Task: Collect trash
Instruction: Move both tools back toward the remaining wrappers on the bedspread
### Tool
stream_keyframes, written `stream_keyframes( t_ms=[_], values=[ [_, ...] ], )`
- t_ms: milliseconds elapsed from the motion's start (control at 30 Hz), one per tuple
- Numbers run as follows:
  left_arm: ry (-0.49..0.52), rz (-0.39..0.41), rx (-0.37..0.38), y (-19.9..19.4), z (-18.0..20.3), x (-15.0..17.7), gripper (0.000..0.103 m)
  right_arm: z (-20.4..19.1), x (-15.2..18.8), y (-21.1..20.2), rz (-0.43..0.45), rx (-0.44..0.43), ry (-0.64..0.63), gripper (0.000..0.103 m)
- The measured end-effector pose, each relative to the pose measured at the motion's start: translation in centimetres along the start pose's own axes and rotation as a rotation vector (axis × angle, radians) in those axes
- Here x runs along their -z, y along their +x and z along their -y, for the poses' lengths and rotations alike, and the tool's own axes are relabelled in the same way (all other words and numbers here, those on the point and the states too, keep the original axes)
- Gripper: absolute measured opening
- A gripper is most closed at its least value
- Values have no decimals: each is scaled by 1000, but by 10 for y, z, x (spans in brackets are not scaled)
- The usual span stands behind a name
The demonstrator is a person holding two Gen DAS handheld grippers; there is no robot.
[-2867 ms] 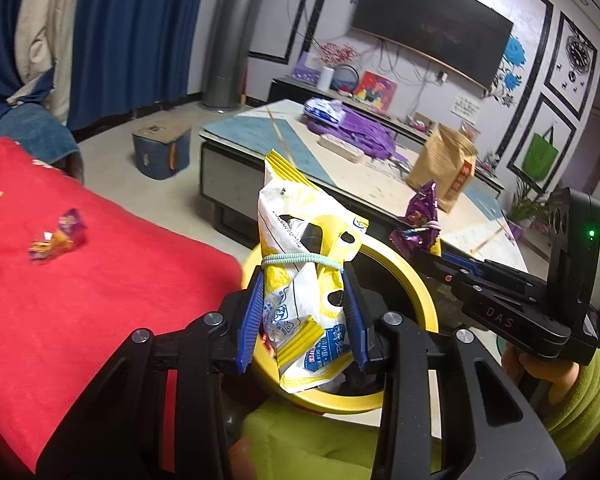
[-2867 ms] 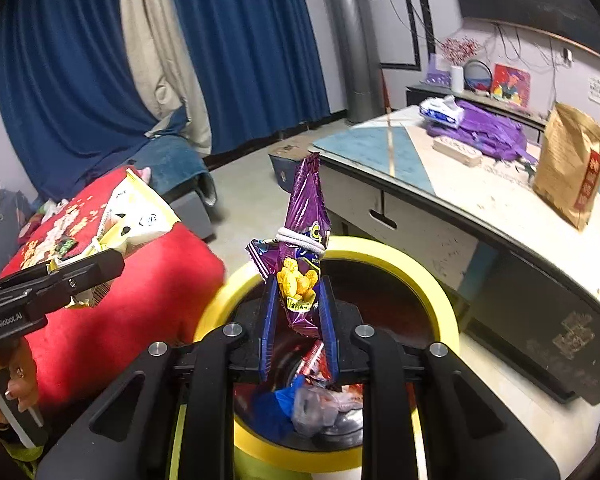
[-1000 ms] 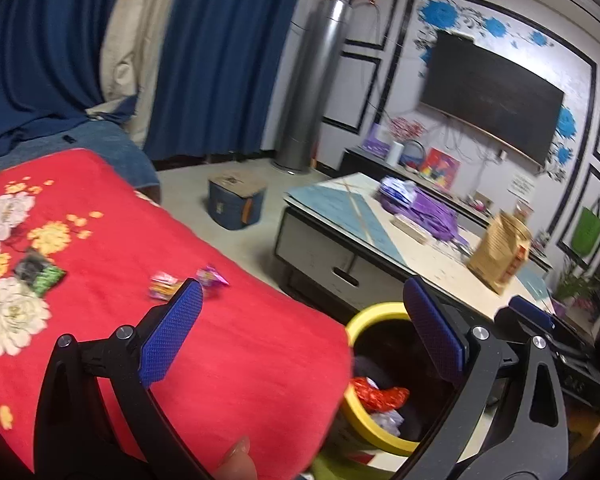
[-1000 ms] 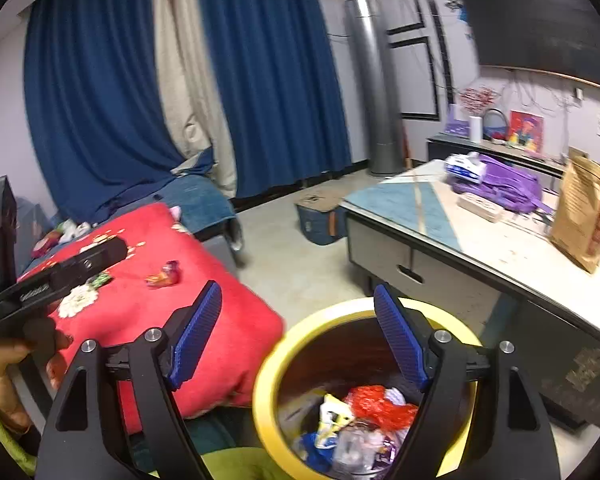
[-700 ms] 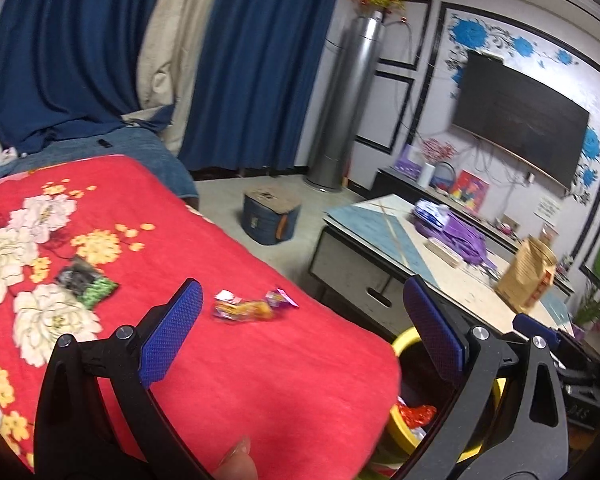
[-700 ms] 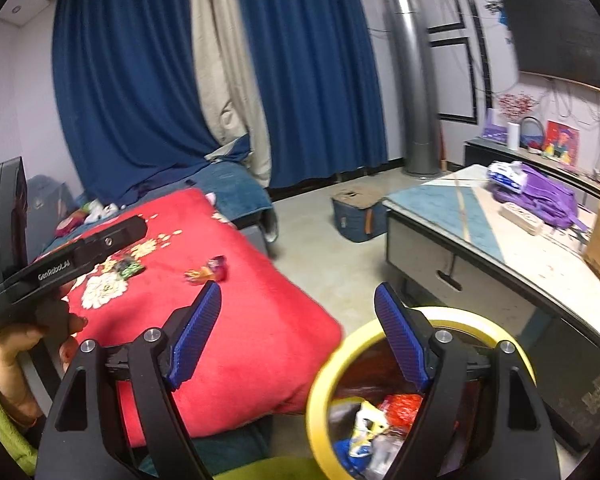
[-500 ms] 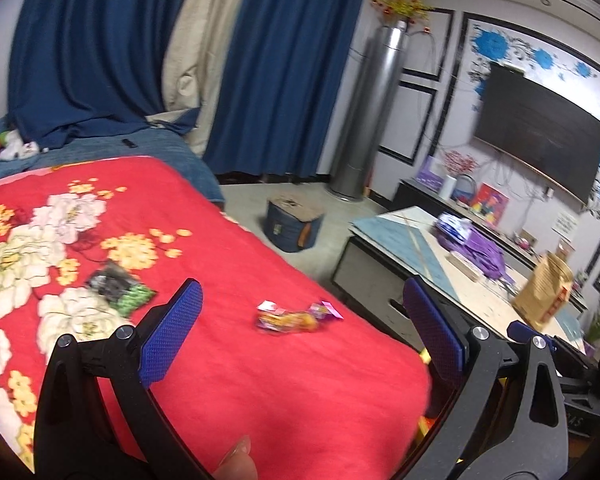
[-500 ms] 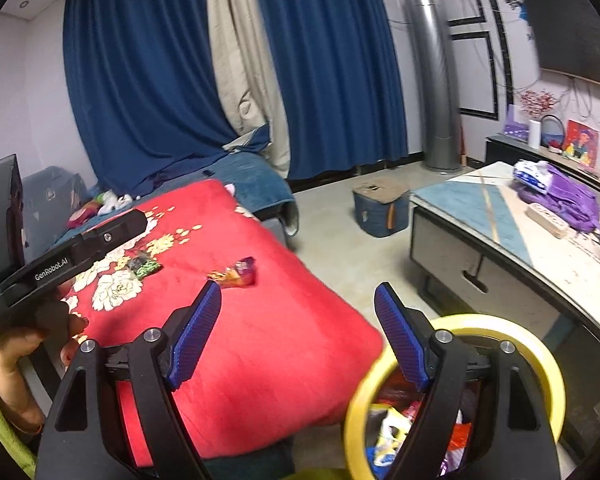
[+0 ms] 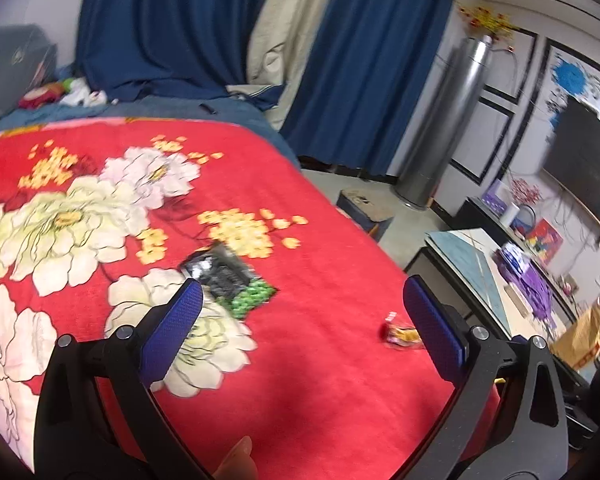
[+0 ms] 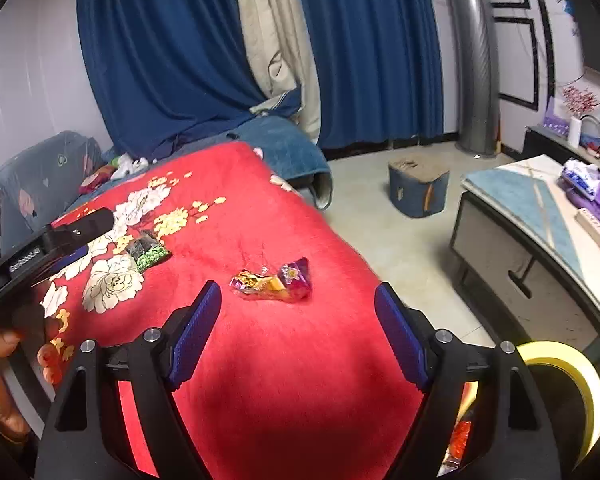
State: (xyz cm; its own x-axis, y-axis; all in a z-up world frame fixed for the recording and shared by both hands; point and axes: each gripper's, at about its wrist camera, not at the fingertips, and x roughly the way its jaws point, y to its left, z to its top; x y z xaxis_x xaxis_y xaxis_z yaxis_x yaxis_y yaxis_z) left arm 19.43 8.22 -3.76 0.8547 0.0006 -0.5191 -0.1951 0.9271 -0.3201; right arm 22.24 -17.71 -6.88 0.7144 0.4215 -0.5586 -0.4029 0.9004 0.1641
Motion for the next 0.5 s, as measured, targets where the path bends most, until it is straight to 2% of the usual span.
stream_keyframes(
  t_ms=[167, 367, 467, 500],
  values=[
    [-88, -37, -16, 17, -22, 0, 92, 6, -5, 33, -60, -22, 48, 75],
    [-184, -82, -38, 38, -42, 4, 92, 8, -10, 65, -113, -43, 93, 63],
    [-228, -103, -52, 48, -50, 7, 92, 8, -8, 76, -141, -72, 110, 44],
    [-242, -111, -51, 51, -52, 8, 92, 7, -7, 78, -149, -82, 108, 33]
  ],
)
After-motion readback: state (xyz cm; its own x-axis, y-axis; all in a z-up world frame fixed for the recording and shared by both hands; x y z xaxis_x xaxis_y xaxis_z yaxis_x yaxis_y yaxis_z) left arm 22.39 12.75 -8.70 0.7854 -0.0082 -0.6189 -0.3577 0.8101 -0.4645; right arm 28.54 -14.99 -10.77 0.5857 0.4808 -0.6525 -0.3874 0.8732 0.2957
